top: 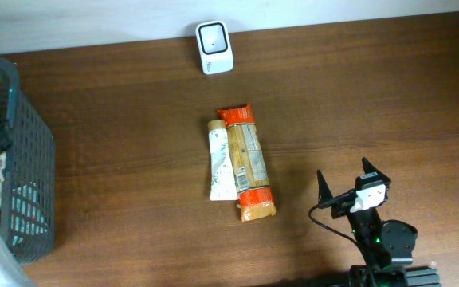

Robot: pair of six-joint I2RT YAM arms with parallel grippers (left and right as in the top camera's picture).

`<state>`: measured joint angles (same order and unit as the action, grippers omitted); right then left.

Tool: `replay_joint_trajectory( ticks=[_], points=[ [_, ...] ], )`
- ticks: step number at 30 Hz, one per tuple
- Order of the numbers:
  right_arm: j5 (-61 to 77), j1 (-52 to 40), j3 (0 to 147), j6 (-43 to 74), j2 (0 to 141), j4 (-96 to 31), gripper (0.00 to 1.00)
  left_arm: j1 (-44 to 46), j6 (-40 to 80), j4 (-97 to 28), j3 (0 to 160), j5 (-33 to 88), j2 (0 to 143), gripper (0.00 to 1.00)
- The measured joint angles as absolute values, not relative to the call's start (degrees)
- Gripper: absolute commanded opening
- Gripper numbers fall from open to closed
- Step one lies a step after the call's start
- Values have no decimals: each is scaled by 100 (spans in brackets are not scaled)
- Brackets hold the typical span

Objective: Scan the item barcode
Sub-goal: 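Place the white tube beside the spaghetti pack with the left gripper, then reach the left gripper into the basket and grasp the mint-green pack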

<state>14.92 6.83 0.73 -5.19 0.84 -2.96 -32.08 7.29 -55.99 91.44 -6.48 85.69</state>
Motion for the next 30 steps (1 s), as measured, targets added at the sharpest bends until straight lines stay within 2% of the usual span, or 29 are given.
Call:
replay_joint_trajectory(
  ticks=[5,17,18,20,21,23,24,25,26,30],
  points=[
    [1492,683,73,-513,84,-296,99,-3824,779,-5540,8803,-567,9474,99],
    [1492,683,73,-513,84,-296,99,-3933,552,-5588,8495,-126,11045,100],
    [1492,683,73,-517,84,-296,99,-3957,497,-5568,8455,-152,11279,97],
    [1490,683,73,-513,84,-296,99,-3979,451,-5559,8429,-158,11493,84],
    [1492,683,73,-517,84,-296,99,-3983,410,-5551,8429,-126,11603,71],
    [1492,683,73,-517,84,-296,99,-3981,355,-5553,8442,-93,11629,57],
    [1492,683,73,-517,84,-296,98,-3981,331,-5551,8442,-86,11629,36],
    [1492,683,73,-513,84,-296,99,-3981,309,-5542,8442,-84,11629,30],
    [1490,683,73,-513,84,-296,99,-3981,294,-5544,8442,-84,11629,27],
    [1492,683,73,-517,84,-296,99,-3977,276,-5793,8615,-104,11668,27]
  ],
)
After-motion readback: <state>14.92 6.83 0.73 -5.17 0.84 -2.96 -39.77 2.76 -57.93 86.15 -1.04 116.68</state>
